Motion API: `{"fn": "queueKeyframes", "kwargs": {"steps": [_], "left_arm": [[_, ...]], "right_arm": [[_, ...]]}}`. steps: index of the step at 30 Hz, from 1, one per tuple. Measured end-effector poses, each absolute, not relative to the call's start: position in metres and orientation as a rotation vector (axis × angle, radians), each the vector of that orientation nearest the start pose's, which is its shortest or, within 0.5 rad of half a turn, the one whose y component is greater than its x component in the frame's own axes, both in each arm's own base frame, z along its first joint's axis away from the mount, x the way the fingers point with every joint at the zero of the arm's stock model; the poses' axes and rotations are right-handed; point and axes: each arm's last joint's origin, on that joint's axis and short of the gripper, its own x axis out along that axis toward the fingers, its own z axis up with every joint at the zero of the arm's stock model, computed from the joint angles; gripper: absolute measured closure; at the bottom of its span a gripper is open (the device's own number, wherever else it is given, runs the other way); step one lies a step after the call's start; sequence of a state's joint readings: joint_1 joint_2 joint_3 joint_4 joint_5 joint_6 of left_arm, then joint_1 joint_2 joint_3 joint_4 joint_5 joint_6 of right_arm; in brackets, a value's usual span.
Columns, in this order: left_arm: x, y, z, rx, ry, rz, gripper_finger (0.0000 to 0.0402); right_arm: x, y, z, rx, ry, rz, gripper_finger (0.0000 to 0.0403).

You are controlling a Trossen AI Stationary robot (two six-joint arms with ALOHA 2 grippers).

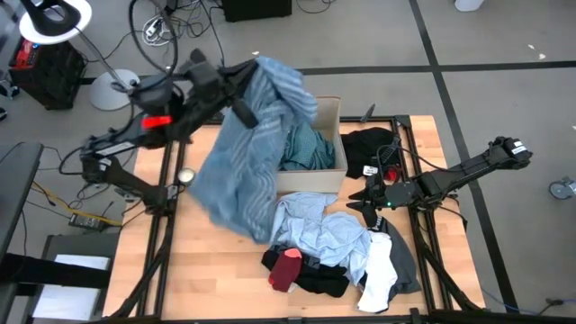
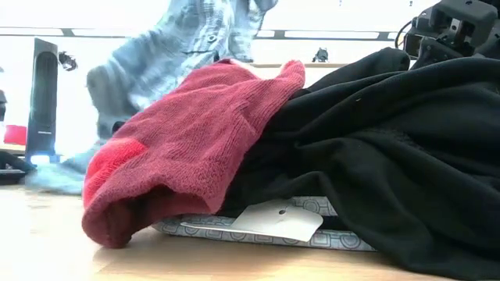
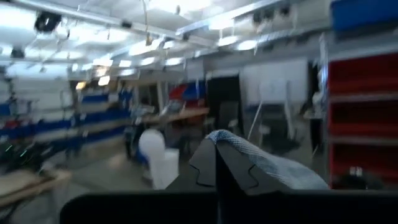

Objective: Sort clothes
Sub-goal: Put the blue towel into the white laundry bin

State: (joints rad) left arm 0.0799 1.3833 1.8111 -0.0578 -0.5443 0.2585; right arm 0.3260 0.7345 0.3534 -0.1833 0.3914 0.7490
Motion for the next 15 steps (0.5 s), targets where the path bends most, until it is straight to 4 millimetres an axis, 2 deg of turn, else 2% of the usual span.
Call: {"fn": "queueKeyframes", "kwargs": {"steps": [3,5,9,15], "left_arm": [[0.270,0.048,0.545,0.183,-0.281,0.619,0.0401],[0.281,0.055,0.534,0.175,-0.206,0.618,0.0401],[0.297,0.065,0.502,0.136,0.050,0.615,0.0401],[0.317,0.086,0.445,0.075,0.408,0.713,0.0401]], "right_arm": [[0.149,0.039,0.194,0.533,0.474,-0.255,0.0236],[0.149,0.039,0.195,0.533,0.473,-0.255,0.0236],[0.149,0.039,0.194,0.532,0.475,-0.255,0.0236],[0.149,0.039,0.194,0.523,0.481,-0.256,0.0236]]}}
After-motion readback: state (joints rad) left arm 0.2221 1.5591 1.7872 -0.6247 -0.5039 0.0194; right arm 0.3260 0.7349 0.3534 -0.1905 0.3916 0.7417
